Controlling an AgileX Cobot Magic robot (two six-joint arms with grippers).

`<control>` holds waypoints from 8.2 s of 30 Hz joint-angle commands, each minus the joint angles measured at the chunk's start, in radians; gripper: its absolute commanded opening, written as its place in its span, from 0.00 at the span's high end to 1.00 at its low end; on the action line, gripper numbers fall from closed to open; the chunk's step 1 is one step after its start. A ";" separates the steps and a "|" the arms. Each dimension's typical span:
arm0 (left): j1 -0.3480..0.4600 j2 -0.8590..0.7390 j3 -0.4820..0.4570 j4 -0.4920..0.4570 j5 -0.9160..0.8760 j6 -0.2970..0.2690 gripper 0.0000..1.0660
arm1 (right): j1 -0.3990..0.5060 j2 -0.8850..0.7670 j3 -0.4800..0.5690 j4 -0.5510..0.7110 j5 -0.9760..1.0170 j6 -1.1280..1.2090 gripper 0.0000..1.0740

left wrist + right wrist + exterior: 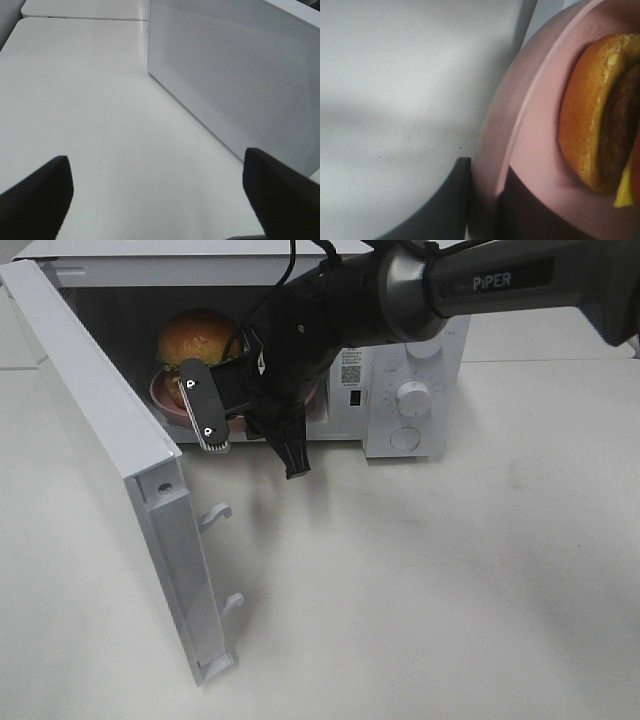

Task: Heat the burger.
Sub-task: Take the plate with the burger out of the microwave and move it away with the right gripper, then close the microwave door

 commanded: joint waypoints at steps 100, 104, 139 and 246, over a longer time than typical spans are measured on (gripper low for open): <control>-0.001 -0.007 0.004 -0.005 -0.008 0.001 0.21 | 0.001 -1.486 1.248 -0.039 0.065 0.022 1.00; -0.001 -0.007 0.004 -0.005 -0.008 0.001 0.21 | 0.001 -1.522 1.248 -0.095 0.131 0.130 1.00; -0.001 -0.007 0.004 -0.005 -0.008 0.001 0.21 | 0.001 -1.437 1.248 -0.685 0.635 1.265 1.00; -0.001 -0.007 0.004 -0.005 -0.008 0.001 0.21 | 0.002 -1.142 1.115 -0.075 0.225 1.510 0.29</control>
